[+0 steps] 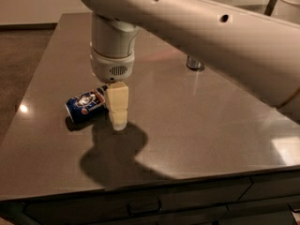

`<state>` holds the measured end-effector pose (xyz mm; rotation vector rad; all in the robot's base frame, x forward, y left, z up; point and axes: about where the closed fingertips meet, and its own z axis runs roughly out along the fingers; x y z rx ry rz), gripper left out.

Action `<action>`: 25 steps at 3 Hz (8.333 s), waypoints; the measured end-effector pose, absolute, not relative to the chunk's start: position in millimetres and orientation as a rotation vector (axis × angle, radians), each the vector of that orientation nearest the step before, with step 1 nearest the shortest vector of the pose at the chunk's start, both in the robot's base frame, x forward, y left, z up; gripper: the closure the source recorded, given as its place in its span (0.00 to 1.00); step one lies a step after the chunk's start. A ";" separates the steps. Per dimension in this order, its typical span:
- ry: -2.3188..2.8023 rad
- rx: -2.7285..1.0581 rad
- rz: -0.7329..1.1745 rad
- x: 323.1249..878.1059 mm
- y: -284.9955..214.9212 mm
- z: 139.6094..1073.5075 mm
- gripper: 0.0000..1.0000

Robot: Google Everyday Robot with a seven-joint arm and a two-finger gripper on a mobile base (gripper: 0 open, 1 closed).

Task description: Place pepsi can upright

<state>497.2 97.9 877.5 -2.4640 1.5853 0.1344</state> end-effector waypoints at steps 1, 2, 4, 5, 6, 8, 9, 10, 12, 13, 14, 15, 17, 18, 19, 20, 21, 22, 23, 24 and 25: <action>1.556 -2.477 0.142 492.8 116.6 871.2 0.00; 1.506 -2.504 0.136 482.0 140.8 855.2 0.00; 1.492 -2.514 0.109 485.4 153.6 850.8 0.16; 1.485 -2.520 0.091 490.1 156.2 854.9 0.39; 1.489 -2.528 0.072 496.5 153.5 858.0 0.62; 1.503 -2.432 0.173 499.0 133.3 898.5 1.00; 1.494 -2.335 0.372 486.6 120.8 929.3 1.00; 1.475 -2.231 0.592 469.0 113.6 951.1 1.00; 1.475 -1.958 0.969 448.8 107.5 960.6 1.00; 1.454 -1.807 1.075 450.2 109.4 961.7 1.00; 1.441 -1.692 1.112 458.7 112.9 958.6 1.00; 1.434 -1.580 1.147 471.2 115.3 953.6 1.00; 1.416 -1.398 1.202 495.6 108.2 934.9 1.00; 1.366 -1.320 1.229 504.2 103.3 926.5 1.00; 1.296 -1.253 1.269 511.2 99.3 919.6 1.00; 1.251 -1.221 1.294 516.6 96.3 915.4 0.82; 1.223 -1.205 1.303 519.8 93.4 912.4 0.59; 1.201 -1.204 1.295 521.1 88.3 911.1 0.36; 1.198 -1.208 1.283 522.0 79.1 908.1 0.12; 1.195 -1.227 1.273 525.2 67.3 909.4 0.00; 1.196 -1.228 1.273 525.4 66.9 909.5 0.00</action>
Offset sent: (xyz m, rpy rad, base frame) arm -0.0181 0.0495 -0.0227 0.0072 -0.0098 0.0741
